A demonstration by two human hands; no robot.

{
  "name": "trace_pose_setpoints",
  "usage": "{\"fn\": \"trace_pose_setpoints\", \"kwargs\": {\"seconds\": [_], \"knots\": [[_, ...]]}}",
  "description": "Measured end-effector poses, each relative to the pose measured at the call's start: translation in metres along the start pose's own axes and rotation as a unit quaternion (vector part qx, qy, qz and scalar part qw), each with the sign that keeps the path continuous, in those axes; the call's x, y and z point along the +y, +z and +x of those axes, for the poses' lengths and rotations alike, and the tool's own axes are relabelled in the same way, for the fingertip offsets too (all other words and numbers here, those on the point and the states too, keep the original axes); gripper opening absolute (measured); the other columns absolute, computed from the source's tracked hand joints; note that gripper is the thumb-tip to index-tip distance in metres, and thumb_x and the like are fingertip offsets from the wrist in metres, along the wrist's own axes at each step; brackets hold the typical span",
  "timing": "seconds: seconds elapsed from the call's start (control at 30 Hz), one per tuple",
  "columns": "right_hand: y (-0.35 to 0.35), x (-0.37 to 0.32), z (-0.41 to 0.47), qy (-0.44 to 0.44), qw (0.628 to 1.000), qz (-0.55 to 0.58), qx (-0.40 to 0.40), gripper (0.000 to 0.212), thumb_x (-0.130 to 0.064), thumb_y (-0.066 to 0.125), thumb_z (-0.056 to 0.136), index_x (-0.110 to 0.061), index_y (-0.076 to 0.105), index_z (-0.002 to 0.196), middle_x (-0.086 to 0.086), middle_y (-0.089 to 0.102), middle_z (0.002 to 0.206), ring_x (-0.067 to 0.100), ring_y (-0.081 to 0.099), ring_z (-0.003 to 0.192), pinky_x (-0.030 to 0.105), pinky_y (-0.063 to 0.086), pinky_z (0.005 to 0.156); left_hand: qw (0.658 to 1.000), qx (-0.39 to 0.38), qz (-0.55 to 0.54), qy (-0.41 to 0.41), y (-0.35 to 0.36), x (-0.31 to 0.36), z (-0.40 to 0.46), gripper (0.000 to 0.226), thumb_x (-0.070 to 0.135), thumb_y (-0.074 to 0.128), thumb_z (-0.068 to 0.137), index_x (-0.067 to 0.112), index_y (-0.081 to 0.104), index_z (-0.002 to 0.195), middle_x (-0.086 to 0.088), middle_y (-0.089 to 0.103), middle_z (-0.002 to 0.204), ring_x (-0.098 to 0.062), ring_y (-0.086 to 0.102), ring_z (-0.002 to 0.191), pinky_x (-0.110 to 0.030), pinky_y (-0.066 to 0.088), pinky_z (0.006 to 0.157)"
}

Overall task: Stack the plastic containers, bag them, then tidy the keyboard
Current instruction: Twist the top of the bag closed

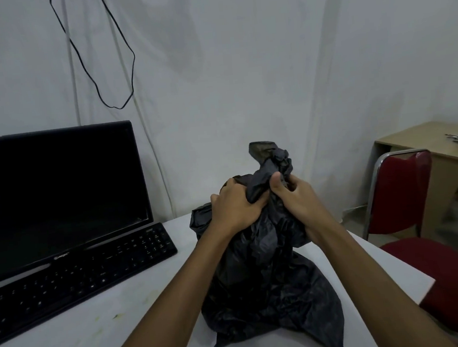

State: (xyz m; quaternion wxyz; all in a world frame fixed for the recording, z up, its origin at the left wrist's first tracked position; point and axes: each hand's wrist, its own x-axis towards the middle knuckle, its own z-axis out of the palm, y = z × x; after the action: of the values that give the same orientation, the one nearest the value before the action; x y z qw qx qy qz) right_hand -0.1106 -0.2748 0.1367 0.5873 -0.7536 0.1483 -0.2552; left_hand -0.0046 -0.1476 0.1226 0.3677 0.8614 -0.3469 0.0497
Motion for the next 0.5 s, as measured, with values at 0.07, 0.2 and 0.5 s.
{"fn": "trace_pose_setpoints", "kwargs": {"seconds": [0.07,0.2,0.5], "knots": [[0.007,-0.008,0.007,0.005,1.000,0.001,0.001,0.057,-0.070,0.074,0.082,-0.020,0.075,0.109,0.003,0.082,0.108,0.019,0.079,0.102,0.045,0.064,0.097,1.000,-0.004,0.018,0.013,0.000,0.001,-0.001,0.040,0.064,0.053,0.100,0.031,0.074,0.102,0.004,0.071,0.121,-0.023,0.051,0.135,-0.056,0.033,0.108],[0.009,-0.015,0.022,0.072,0.993,0.082,0.048,0.048,-0.055,0.075,0.095,-0.008,0.078,0.108,0.011,0.083,0.104,0.028,0.081,0.097,0.043,0.067,0.090,1.000,-0.009,0.016,0.017,0.001,-0.006,-0.001,0.054,0.073,0.053,0.096,0.024,0.072,0.084,0.008,0.072,0.103,-0.021,0.058,0.120,-0.052,0.034,0.102],[0.003,-0.004,0.022,0.095,0.966,0.221,0.094,0.055,-0.051,0.055,0.109,-0.001,0.072,0.125,0.015,0.083,0.112,0.031,0.081,0.102,0.048,0.064,0.094,0.997,-0.006,-0.079,-0.010,-0.002,-0.008,-0.005,0.091,0.090,0.024,0.091,0.016,0.076,0.091,-0.006,0.074,0.084,-0.012,0.066,0.088,-0.043,0.023,0.101]]}}
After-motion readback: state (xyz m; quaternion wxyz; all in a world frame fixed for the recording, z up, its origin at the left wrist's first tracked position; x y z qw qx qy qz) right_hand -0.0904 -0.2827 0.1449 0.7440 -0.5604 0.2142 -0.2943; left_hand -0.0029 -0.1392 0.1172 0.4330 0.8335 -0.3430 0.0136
